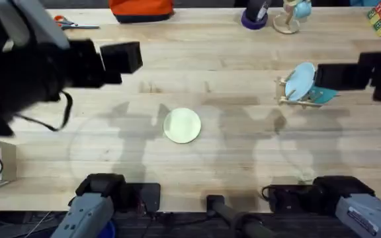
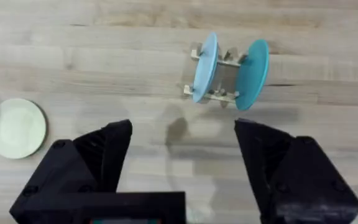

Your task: Pick up the plates from the table one by one and place each into a slot on the dish rack.

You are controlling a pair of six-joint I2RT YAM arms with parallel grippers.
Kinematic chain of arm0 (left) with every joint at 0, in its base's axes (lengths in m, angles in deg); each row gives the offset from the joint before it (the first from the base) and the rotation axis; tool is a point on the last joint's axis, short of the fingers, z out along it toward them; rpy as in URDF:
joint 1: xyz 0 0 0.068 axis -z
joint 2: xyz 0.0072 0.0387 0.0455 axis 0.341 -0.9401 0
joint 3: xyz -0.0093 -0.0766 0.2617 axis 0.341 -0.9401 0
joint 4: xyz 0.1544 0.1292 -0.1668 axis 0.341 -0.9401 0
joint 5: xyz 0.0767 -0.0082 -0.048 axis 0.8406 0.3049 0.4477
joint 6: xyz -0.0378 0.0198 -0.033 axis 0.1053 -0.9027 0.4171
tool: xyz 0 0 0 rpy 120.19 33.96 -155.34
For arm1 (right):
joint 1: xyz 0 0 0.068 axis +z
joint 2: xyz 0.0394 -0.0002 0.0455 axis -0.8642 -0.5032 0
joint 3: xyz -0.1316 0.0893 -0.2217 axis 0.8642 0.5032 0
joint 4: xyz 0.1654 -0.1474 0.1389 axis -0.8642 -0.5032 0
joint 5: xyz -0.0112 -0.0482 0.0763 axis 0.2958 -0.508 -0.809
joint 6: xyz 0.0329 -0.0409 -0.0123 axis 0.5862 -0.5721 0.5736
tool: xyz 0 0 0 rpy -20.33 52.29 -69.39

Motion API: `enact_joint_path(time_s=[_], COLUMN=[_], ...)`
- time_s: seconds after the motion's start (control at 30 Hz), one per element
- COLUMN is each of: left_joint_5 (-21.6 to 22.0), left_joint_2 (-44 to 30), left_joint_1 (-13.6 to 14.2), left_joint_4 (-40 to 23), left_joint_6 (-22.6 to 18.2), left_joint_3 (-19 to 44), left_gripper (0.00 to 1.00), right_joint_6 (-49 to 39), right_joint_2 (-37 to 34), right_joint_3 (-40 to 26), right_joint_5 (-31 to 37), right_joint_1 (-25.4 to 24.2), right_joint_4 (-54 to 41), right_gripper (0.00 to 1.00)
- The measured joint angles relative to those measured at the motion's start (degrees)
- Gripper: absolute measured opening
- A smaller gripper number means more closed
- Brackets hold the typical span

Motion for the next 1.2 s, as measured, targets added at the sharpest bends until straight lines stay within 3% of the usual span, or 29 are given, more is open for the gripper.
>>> enact_joint_path(time_s=[0.13,0.27,0.77,1.2], left_joint_5=[-0.27,-0.66,-1.77,-16.46], left_joint_2=[-6.83,-11.34,-15.65,-16.03], left_joint_1=[-0.02,-0.02,-0.02,0.0], left_joint_4=[-7.05,-9.52,-10.0,-14.8], left_joint_6=[0.11,0.14,0.14,-1.71], left_joint_3=[7.92,12.2,12.82,12.84], left_gripper=[0.993,0.993,0.993,0.993], right_joint_6=[0.0,0.0,0.0,0.0], right_joint_2=[-4.74,-6.75,-6.85,-6.87], right_joint_3=[-6.44,-9.23,-9.47,-9.47], right_joint_5=[-0.02,-0.02,-0.02,-0.02], right_joint_1=[0.02,0.02,0.02,0.02], right_joint_4=[-4.9,-5.79,-3.27,-2.31], right_gripper=[0.995,0.995,0.995,0.994])
